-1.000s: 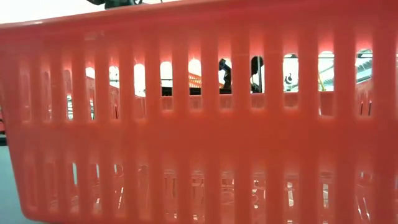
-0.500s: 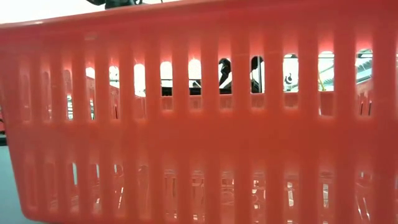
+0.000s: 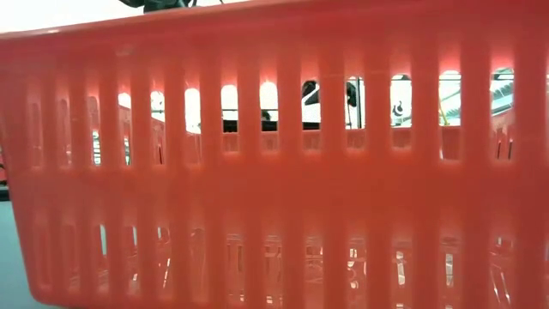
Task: Stack baskets on shelf by color
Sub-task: Stack the orange bin on the stacked orange bins on the shelf
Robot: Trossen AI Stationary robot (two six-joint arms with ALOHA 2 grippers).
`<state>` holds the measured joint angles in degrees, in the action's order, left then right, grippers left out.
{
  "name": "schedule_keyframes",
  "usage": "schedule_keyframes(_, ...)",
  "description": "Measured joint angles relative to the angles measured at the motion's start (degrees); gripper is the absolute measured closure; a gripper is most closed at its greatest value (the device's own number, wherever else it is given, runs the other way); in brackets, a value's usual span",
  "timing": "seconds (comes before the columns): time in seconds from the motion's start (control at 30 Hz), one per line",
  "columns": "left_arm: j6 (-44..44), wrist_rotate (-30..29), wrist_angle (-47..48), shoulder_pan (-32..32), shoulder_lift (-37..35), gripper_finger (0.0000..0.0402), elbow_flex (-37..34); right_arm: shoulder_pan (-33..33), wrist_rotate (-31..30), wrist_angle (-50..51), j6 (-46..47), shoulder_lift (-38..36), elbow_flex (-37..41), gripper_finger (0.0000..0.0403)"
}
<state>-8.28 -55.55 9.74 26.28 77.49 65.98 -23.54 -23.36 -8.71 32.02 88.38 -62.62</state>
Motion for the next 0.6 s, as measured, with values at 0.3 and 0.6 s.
schedule_keyframes(0.3,0.0,0.0,0.6,0.0,0.0,0.0066,0.0,0.8,-4.3,3.0,-8.8,0.7,0.5,0.0298)
schedule_keyframes(0.6,2.5,24.3,9.8,3.8,0.0,0.0066,0.0,-0.3,17.7,3.3,-16.9,0.0,4.0,0.0298)
